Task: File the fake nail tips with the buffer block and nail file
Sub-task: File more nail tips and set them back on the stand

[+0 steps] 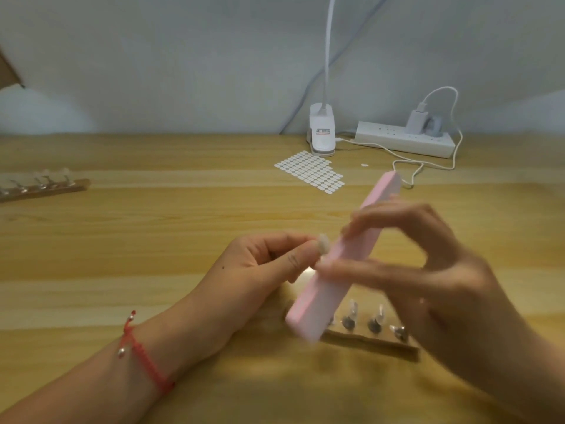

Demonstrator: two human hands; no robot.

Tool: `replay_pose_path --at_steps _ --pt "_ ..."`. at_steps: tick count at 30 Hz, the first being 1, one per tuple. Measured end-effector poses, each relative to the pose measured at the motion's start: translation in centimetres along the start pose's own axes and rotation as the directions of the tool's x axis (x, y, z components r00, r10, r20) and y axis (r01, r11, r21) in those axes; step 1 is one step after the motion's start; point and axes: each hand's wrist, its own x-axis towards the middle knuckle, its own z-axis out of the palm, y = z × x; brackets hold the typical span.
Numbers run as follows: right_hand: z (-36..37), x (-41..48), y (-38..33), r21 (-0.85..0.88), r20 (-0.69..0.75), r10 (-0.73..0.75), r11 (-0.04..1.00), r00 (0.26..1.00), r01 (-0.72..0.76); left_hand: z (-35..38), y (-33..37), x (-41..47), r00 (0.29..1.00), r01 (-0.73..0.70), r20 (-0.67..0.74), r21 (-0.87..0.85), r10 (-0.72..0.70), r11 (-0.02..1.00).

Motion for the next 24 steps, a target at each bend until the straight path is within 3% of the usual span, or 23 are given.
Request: replay_pose_path --at_steps 4,8,12,16,18,20,22,24 --pt "1.2 -1.2 -1.8 0.037 0.096 -0.132 0.991 0.987 0.129 0.1 0.0 0.0 1.000 -0.002 -0.015 -0.018 0.002 1.000" --pt "-0.3 0.2 -0.1 -0.037 0.034 0.020 0.999 0.999 -0.019 -0.1 0.0 0.0 1.000 -0.004 -0.010 -0.067 0.003 0.998" --pt "0.7 -0.7 -1.7 -0.066 0.123 -0.175 0.981 0.977 0.184 0.2 0.1 0.0 0.999 -0.030 -0.038 -0.097 0.026 0.995" --pt "-0.2 0.5 -0.2 -0.106 0.039 -0.011 0.994 0.999 0.015 0.3 0.3 0.0 0.996 -0.055 -0.078 -0.050 0.051 0.997" --pt "1.2 -0.3 -1.7 -0.009 0.047 -0.066 0.998 0.997 0.067 0.4 0.4 -0.1 0.997 -0.056 -0.058 -0.059 0.053 0.997" --pt "1.4 -0.8 -2.1 -0.045 0.053 -0.158 0.986 0.986 0.160 0.4 0.4 -0.2 0.997 -0.047 -0.070 -0.067 0.042 0.997" --pt "0.1 0.2 -0.8 -0.168 0.078 -0.114 0.978 0.990 0.126 0.4 0.5 -0.1 0.996 -0.034 -0.089 -0.068 0.028 0.997" --pt "-0.2 0.5 -0.6 -0.181 0.055 -0.064 0.981 0.996 0.073 0.2 0.5 -0.1 0.996 -0.021 -0.089 -0.074 0.015 0.997"
